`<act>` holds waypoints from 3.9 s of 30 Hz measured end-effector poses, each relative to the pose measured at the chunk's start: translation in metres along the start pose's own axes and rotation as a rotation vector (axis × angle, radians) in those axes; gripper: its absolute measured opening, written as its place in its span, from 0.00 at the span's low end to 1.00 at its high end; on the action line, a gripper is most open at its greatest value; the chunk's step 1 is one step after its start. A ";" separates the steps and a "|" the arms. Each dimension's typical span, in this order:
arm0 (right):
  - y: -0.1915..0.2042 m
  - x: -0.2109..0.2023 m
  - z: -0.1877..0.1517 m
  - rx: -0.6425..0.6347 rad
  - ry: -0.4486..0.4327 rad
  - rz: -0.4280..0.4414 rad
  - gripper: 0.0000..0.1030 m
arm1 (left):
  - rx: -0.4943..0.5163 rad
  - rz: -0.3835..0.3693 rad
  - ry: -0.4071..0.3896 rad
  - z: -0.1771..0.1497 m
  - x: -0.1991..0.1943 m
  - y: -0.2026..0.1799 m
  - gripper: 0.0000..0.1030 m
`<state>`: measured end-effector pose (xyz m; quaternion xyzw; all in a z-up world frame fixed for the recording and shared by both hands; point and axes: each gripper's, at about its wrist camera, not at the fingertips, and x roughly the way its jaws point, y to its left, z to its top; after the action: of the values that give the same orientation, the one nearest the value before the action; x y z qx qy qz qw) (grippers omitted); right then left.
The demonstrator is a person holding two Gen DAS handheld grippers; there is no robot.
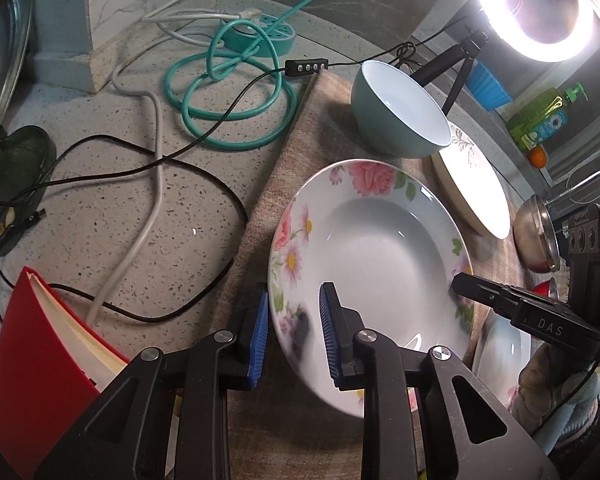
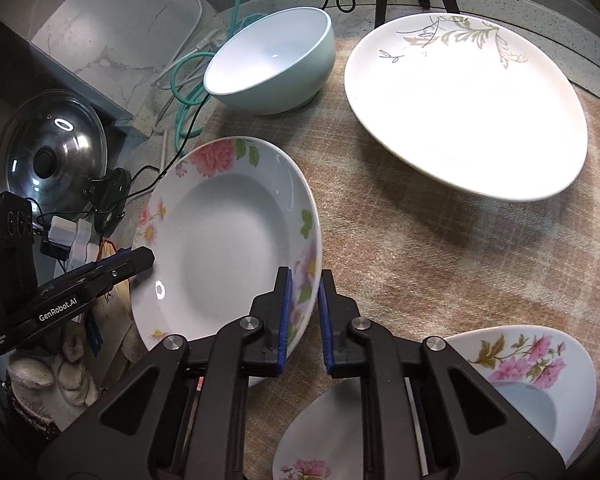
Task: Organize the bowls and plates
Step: 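Close both grippers on the rim of the pink-rose deep plate, then lift the rose plate and lower it onto the pink-flower plate, then open both grippers and release the rose plate on the stack, then move both grippers to the white leaf-pattern plate and grasp its rim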
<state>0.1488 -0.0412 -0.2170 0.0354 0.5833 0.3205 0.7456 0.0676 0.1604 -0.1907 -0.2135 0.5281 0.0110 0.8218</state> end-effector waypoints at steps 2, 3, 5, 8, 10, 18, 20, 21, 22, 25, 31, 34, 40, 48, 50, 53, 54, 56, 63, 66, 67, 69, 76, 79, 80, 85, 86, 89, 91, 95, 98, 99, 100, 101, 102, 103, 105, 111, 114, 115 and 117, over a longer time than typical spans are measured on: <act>0.000 0.000 0.000 -0.003 -0.002 0.000 0.13 | -0.003 0.000 -0.002 0.000 0.000 0.000 0.22; 0.001 -0.001 -0.001 -0.008 -0.003 -0.005 0.13 | -0.001 0.002 -0.002 0.000 0.000 0.000 0.22; 0.002 -0.002 -0.002 -0.019 -0.008 -0.015 0.13 | 0.008 0.008 -0.001 -0.002 0.000 -0.002 0.22; 0.004 -0.004 -0.004 -0.026 -0.011 -0.019 0.13 | 0.008 0.007 0.000 -0.004 -0.001 -0.003 0.22; 0.004 -0.007 -0.005 -0.026 -0.013 -0.015 0.13 | 0.007 0.005 -0.002 -0.005 -0.003 -0.004 0.22; -0.002 -0.028 -0.015 -0.019 -0.038 -0.007 0.13 | 0.036 -0.008 -0.027 -0.011 -0.017 -0.019 0.22; -0.005 -0.037 -0.020 -0.010 -0.048 -0.003 0.13 | 0.049 -0.015 -0.034 -0.013 -0.021 -0.026 0.22; -0.006 -0.041 -0.023 -0.007 -0.053 -0.002 0.13 | 0.055 -0.018 -0.037 -0.014 -0.022 -0.029 0.22; -0.008 -0.045 -0.025 -0.005 -0.058 -0.001 0.13 | 0.064 -0.022 -0.040 -0.015 -0.024 -0.033 0.22; -0.015 -0.058 -0.034 0.002 -0.069 -0.005 0.13 | 0.084 -0.038 -0.041 -0.018 -0.026 -0.045 0.22; -0.032 -0.078 -0.053 0.039 -0.081 -0.024 0.14 | 0.132 -0.076 -0.027 -0.028 -0.026 -0.070 0.22; -0.044 -0.088 -0.064 0.059 -0.087 -0.039 0.14 | 0.160 -0.098 -0.011 -0.033 -0.023 -0.083 0.22; -0.068 -0.108 -0.086 0.095 -0.099 -0.072 0.14 | 0.213 -0.129 0.024 -0.047 -0.016 -0.109 0.22; -0.100 -0.121 -0.112 0.150 -0.087 -0.110 0.14 | 0.279 -0.154 0.078 -0.065 -0.004 -0.135 0.22; -0.105 -0.121 -0.118 0.159 -0.083 -0.121 0.14 | 0.294 -0.154 0.087 -0.069 -0.002 -0.141 0.22; -0.111 -0.123 -0.123 0.165 -0.081 -0.140 0.14 | 0.315 -0.156 0.104 -0.074 0.003 -0.147 0.22; -0.114 -0.123 -0.125 0.168 -0.079 -0.147 0.14 | 0.319 -0.156 0.108 -0.076 0.004 -0.151 0.22; -0.118 -0.124 -0.126 0.171 -0.077 -0.155 0.15 | 0.332 -0.157 0.118 -0.078 0.007 -0.155 0.22; -0.128 -0.125 -0.133 0.182 -0.067 -0.185 0.15 | 0.361 -0.152 0.141 -0.086 0.013 -0.163 0.22; -0.128 -0.125 -0.136 0.180 -0.066 -0.191 0.15 | 0.379 -0.136 0.147 -0.088 0.015 -0.166 0.22; -0.128 -0.126 -0.136 0.176 -0.066 -0.196 0.15 | 0.381 -0.135 0.148 -0.088 0.016 -0.167 0.22; -0.126 -0.127 -0.136 0.167 -0.067 -0.212 0.15 | 0.386 -0.130 0.152 -0.088 0.017 -0.168 0.22; -0.121 -0.124 -0.133 0.127 -0.059 -0.246 0.17 | 0.412 -0.101 0.143 -0.088 0.018 -0.172 0.22; -0.117 -0.122 -0.133 0.098 -0.054 -0.275 0.18 | 0.429 -0.085 0.140 -0.089 0.018 -0.174 0.22; -0.115 -0.122 -0.132 0.090 -0.052 -0.284 0.20 | 0.433 -0.082 0.139 -0.089 0.018 -0.175 0.22; -0.109 -0.119 -0.131 0.044 -0.044 -0.320 0.26 | 0.440 -0.083 0.151 -0.089 0.019 -0.175 0.22; -0.109 -0.119 -0.131 0.042 -0.043 -0.317 0.28 | 0.439 -0.081 0.152 -0.089 0.019 -0.175 0.22; -0.107 -0.120 -0.132 0.040 -0.042 -0.307 0.34 | 0.439 -0.078 0.152 -0.089 0.019 -0.176 0.22; -0.105 -0.120 -0.132 0.030 -0.044 -0.301 0.36 | 0.439 -0.073 0.149 -0.088 0.018 -0.175 0.23; -0.102 -0.120 -0.132 0.021 -0.050 -0.297 0.47 | 0.436 -0.080 0.143 -0.086 0.014 -0.176 0.34; -0.098 -0.125 -0.130 0.008 -0.073 -0.296 0.61 | 0.432 -0.080 0.121 -0.084 0.009 -0.176 0.58; -0.096 -0.128 -0.129 0.001 -0.087 -0.302 0.65 | 0.431 -0.084 0.117 -0.083 0.007 -0.176 0.58; -0.095 -0.131 -0.128 -0.004 -0.101 -0.305 0.72 | 0.427 -0.089 0.116 -0.082 0.006 -0.175 0.58; -0.094 -0.134 -0.126 -0.005 -0.113 -0.302 0.78 | 0.420 -0.095 0.112 -0.080 0.004 -0.174 0.58; -0.093 -0.137 -0.125 -0.004 -0.124 -0.299 0.79 | 0.416 -0.096 0.111 -0.078 0.003 -0.174 0.58; -0.093 -0.139 -0.124 -0.002 -0.133 -0.297 0.80 | 0.412 -0.097 0.111 -0.077 0.003 -0.174 0.58; -0.093 -0.143 -0.119 0.005 -0.144 -0.293 0.80 | 0.399 -0.098 0.107 -0.072 0.000 -0.171 0.59; -0.094 -0.161 -0.095 0.021 -0.181 -0.251 0.80 | 0.349 -0.117 0.075 -0.051 -0.009 -0.165 0.59; -0.091 -0.176 -0.075 0.004 -0.214 -0.242 0.80 | 0.329 -0.125 0.053 -0.039 -0.012 -0.162 0.60; -0.089 -0.181 -0.067 -0.005 -0.226 -0.238 0.80 | 0.323 -0.122 0.041 -0.034 -0.014 -0.160 0.59; -0.086 -0.189 -0.052 -0.015 -0.242 -0.220 0.80 | 0.300 -0.130 0.021 -0.023 -0.016 -0.157 0.59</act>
<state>0.1187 -0.2242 -0.1097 0.0038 0.4873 0.2346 0.8411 0.0792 0.0128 -0.1314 -0.1222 0.5176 -0.1234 0.8378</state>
